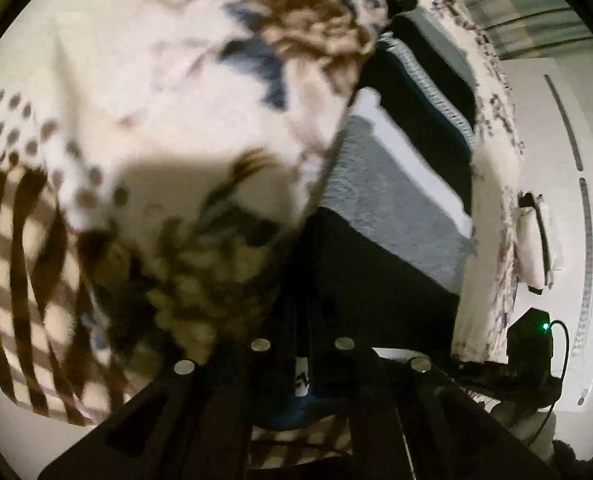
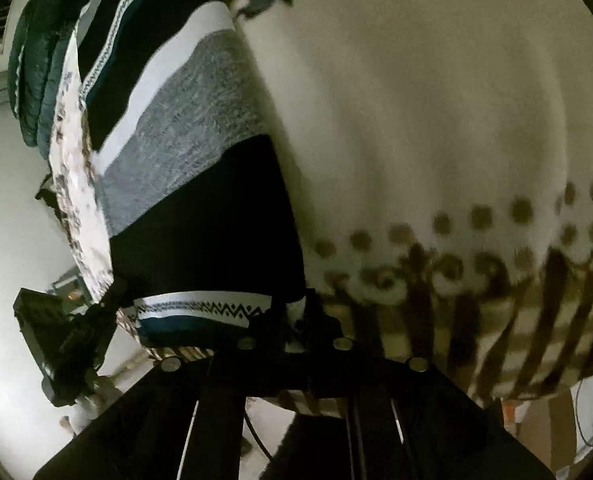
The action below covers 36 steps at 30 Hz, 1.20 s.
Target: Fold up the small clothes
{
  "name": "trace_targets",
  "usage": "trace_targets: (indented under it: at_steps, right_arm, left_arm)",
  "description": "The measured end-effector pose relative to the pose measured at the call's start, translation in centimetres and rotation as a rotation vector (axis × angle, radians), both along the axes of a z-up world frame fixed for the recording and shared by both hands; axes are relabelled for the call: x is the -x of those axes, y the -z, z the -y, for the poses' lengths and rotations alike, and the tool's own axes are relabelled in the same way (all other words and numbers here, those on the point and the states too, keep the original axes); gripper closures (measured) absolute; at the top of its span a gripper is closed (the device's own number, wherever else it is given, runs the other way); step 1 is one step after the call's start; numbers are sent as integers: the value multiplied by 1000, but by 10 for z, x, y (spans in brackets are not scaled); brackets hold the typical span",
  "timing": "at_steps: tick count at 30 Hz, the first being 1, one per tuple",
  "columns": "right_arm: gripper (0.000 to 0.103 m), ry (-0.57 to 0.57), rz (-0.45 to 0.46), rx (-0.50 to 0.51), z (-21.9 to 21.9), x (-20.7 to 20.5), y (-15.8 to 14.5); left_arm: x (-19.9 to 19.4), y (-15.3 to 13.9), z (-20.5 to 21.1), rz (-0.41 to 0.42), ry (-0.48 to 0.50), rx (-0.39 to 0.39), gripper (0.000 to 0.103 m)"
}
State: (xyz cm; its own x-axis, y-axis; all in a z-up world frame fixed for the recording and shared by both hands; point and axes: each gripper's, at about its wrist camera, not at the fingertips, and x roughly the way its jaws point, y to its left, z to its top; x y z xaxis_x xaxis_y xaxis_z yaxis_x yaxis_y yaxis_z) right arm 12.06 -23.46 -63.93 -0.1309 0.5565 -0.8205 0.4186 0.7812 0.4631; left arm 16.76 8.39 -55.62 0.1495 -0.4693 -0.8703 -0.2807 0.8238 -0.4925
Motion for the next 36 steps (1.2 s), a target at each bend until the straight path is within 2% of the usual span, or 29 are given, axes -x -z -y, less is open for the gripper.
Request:
trace_targets:
  at_steps: [2, 3, 4, 5, 6, 7, 8, 10, 15, 16, 17, 18, 19, 20, 21, 25, 28, 30, 32, 36]
  right_arm:
    - [90, 14, -32, -22, -4, -8, 8]
    - [81, 32, -51, -45, -5, -11, 12]
    - [74, 46, -59, -67, -5, -16, 13]
    - [58, 69, -59, -109, -2, -15, 16]
    - [43, 77, -57, -129, 7, -14, 19]
    - [42, 77, -57, -140, 8, -13, 20]
    - [42, 67, -66, -150, 7, -11, 24]
    - [42, 64, -85, -161, 4, -7, 34]
    - [40, 65, -91, -172, -4, -11, 46]
    - [40, 57, -87, -170, -8, -12, 45]
    - [40, 49, -84, -172, -9, -12, 44]
    - [49, 40, -79, -175, -10, -14, 41]
    - [59, 31, -69, -183, -14, -14, 38]
    - [85, 32, -68, -191, -20, -15, 36]
    - [91, 43, -63, -206, -21, -15, 33]
    - [93, 53, 1, -257, -17, -23, -1]
    - [93, 65, 70, -298, -7, -39, -35]
    - [93, 81, 128, -316, 2, -59, -60]
    - [93, 108, 191, -331, 13, -90, -84]
    - [93, 148, 304, -343, 39, -161, -121]
  left_arm:
    - [-1, 9, -7, -24, -5, 41, 98]
    - [-2, 11, -8, -37, -3, 55, 94]
    - [0, 11, -14, -43, 1, 64, 80]
    - [-2, 12, -14, -44, 8, 75, 70]
    - [-2, 14, -12, -42, 17, 86, 49]
    - [-1, 16, -10, -39, 25, 104, 42]
    - [0, 19, -7, -44, 34, 107, 42]
    - [-1, 29, 2, -70, 69, 92, 42]
    - [0, 26, 25, -47, 86, -1, 44]
    - [0, 24, 29, -40, 92, -16, 55]
    - [1, 21, 33, -36, 100, -29, 71]
    - [3, 19, 36, -37, 108, -22, 95]
    - [4, 16, 37, -37, 110, -22, 95]
    - [5, 11, 38, -32, 108, -30, 95]
    - [5, 5, 37, -27, 100, -15, 95]
    - [-3, -23, 29, -14, 23, 81, 95]
    - [-25, -53, 24, 31, -23, 145, 95]
    - [-49, -75, 24, 83, -37, 180, 95]
    - [-83, -94, 22, 131, -66, 249, 95]
    - [-157, -114, 32, 218, -81, 300, 95]
